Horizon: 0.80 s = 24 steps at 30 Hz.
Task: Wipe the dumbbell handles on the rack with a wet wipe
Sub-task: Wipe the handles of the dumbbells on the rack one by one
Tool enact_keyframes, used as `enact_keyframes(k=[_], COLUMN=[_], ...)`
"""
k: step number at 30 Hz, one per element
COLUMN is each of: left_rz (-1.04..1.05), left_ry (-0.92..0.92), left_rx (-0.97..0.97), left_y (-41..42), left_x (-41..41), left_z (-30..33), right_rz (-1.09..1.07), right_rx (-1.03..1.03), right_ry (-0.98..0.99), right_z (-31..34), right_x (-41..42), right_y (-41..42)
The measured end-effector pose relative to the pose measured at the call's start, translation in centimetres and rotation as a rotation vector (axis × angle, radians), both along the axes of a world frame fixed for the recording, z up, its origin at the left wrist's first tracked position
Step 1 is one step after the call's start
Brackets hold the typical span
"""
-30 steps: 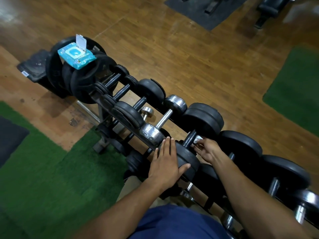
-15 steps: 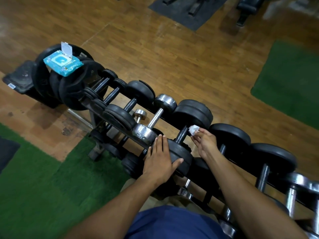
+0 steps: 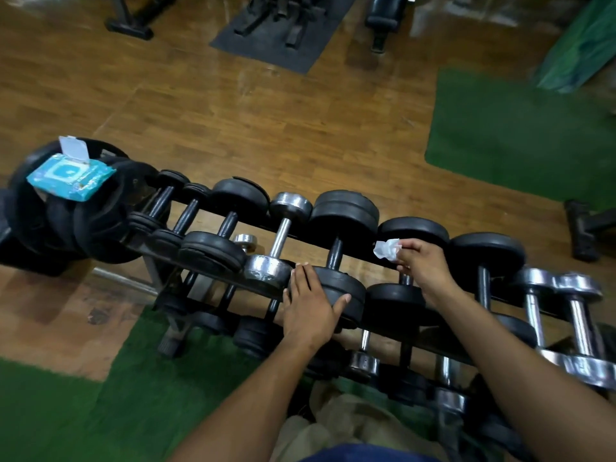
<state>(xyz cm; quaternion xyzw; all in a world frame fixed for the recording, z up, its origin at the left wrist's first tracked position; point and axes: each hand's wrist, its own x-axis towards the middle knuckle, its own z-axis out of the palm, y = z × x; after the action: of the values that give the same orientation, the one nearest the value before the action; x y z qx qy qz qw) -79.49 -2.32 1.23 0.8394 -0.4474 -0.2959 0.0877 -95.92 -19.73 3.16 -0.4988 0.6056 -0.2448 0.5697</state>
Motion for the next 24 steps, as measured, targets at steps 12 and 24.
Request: enact_keyframes(k=[12,24], left_rz=[-0.129,-0.112], left_ry=[-0.056,0.26], left_rx=[-0.084,0.0], left_y=[-0.5,-6.5], left_x=[-2.6,-12.7], left_z=[1.4,0.4], right_rz=[0.031,0.874], right_rx=[-0.236,-0.289], right_ry=[0.199,0.552], right_z=[1.2,-1.4], right_x=[-5.6,-8.2], right_y=[-0.5,-5.2])
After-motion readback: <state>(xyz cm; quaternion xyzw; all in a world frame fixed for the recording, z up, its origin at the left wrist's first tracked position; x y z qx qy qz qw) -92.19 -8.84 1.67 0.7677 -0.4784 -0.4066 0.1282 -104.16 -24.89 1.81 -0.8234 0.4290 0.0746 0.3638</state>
